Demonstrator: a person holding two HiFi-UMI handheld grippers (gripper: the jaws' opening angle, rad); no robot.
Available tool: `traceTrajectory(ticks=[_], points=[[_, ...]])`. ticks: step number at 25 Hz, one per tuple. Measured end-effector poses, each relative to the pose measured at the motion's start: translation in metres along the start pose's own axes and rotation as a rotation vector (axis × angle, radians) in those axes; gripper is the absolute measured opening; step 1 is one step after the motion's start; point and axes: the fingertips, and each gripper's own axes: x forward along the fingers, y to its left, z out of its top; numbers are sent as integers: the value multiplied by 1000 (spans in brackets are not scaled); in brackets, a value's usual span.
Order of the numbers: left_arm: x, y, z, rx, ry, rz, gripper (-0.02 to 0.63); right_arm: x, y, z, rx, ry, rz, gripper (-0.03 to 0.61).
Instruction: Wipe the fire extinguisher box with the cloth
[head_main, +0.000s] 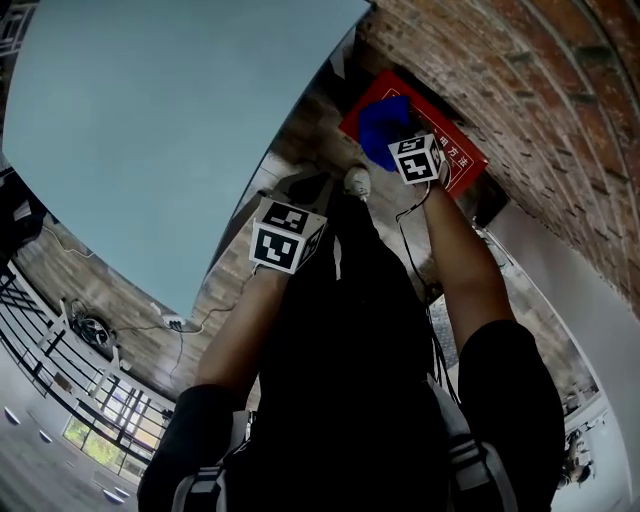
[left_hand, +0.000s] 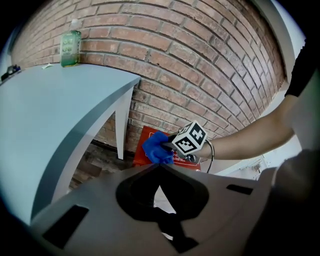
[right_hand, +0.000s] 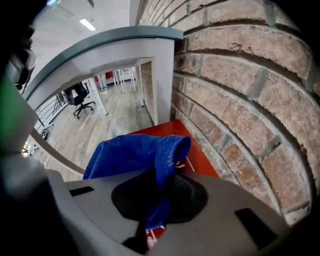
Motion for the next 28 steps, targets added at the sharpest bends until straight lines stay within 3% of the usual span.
traceTrajectory(ticks=[8,13,16,22,28], points=[[-7,-15,-13,17,37,-11,-2,2,-63,14,61,12,-104,41],[-13,-22,-12,29,37,-14,-2,-3,-78,10,35,48,-171,41],[-18,-22,-13,26,43,-7,-2,-7,-82,0,147,53,-188,41],[-23,-27,-12,34,46,-4,-2,-22,-58,-28,214,59,-185,41],[-20,-34,-8,45,54,-10,-2,-32,8,-61,162,83,-112,41]])
